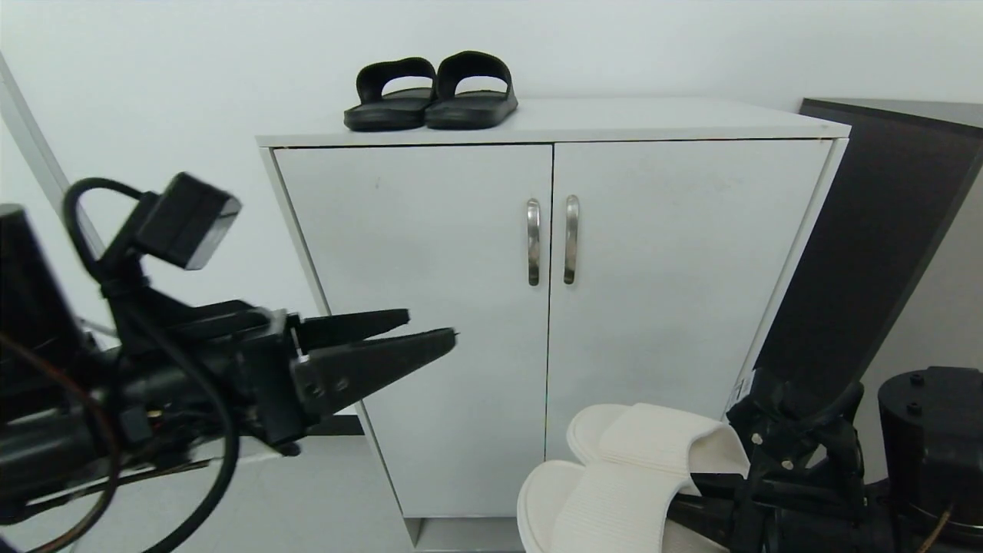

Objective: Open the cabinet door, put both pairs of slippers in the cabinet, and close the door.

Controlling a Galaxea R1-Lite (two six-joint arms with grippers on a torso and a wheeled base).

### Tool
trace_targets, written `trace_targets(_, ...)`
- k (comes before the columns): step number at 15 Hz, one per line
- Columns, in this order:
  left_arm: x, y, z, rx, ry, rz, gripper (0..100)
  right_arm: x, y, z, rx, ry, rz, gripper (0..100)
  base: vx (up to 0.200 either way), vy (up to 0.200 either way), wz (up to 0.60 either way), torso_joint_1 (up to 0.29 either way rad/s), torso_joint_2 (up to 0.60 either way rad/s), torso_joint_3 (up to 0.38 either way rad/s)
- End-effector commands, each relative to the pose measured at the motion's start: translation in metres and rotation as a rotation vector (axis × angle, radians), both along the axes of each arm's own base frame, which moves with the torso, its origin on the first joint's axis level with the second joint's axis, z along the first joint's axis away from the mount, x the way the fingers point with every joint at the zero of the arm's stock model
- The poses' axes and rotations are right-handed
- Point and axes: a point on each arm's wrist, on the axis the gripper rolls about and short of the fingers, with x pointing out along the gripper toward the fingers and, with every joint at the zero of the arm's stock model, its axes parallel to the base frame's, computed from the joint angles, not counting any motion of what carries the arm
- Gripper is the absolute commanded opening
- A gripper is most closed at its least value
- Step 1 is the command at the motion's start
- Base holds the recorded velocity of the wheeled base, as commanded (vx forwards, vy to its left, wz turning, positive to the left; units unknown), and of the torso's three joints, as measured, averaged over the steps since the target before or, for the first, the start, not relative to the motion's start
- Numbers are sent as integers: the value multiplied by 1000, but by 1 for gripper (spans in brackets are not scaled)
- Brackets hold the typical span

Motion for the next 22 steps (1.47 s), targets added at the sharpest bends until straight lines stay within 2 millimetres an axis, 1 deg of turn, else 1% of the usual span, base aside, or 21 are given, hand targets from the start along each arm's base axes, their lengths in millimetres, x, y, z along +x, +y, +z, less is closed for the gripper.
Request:
trace_targets(1, 32, -52, -6, 5, 33, -73, 100, 0, 0, -1, -2, 3, 1, 0, 0, 0, 0, 0, 0, 0)
trace_targets(4, 49, -75, 10, -50, 42, -113, 100, 0, 0, -2, -6, 3, 2, 0, 0, 0, 0, 0, 0, 0)
trace_targets(6, 59, -84, 11, -52, 40, -157, 100, 0, 0, -2, -7, 4, 2, 0, 0, 0, 0, 0, 0, 0)
trace_targets(7, 69, -92, 7, -44, 49, -176, 100, -1, -1, -3, -12, 6, 3, 0, 0, 0, 0, 0, 0, 0)
trace_targets(9, 83, -100, 3, -38, 43, -167, 100, -2, -1, -4, -14, 5, 7, 0, 0, 0, 0, 0, 0, 0)
trace_targets(11, 95, -108, 15, -60, 10, -162, 100, -2, -1, -5, -25, 0, 12, 0, 0, 0, 0, 0, 0, 0)
trace_targets(13, 97, -111, 22, -51, 21, -154, 100, -2, -1, -4, -23, -2, 12, 0, 0, 0, 0, 0, 0, 0)
trace_targets(14, 102, -113, 24, -48, 21, -117, 100, -2, -1, -5, -24, -1, 12, 0, 0, 0, 0, 0, 0, 0)
trace_targets(15, 109, -118, 23, -48, 21, -77, 100, -1, 0, -5, -25, 0, 12, 0, 0, 0, 0, 0, 0, 0)
trace_targets(17, 118, -123, 22, -49, 12, -25, 100, -2, -1, -5, -26, -1, 11, 0, 0, 0, 0, 0, 0, 0)
trace_targets(21, 129, -125, 23, -34, 11, 47, 100, -1, 0, -6, -30, 4, 12, 0, 0, 0, 0, 0, 0, 0)
trace_targets(22, 132, -127, 21, -23, 18, 67, 100, -1, 0, -7, -32, 6, 12, 0, 0, 0, 0, 0, 0, 0)
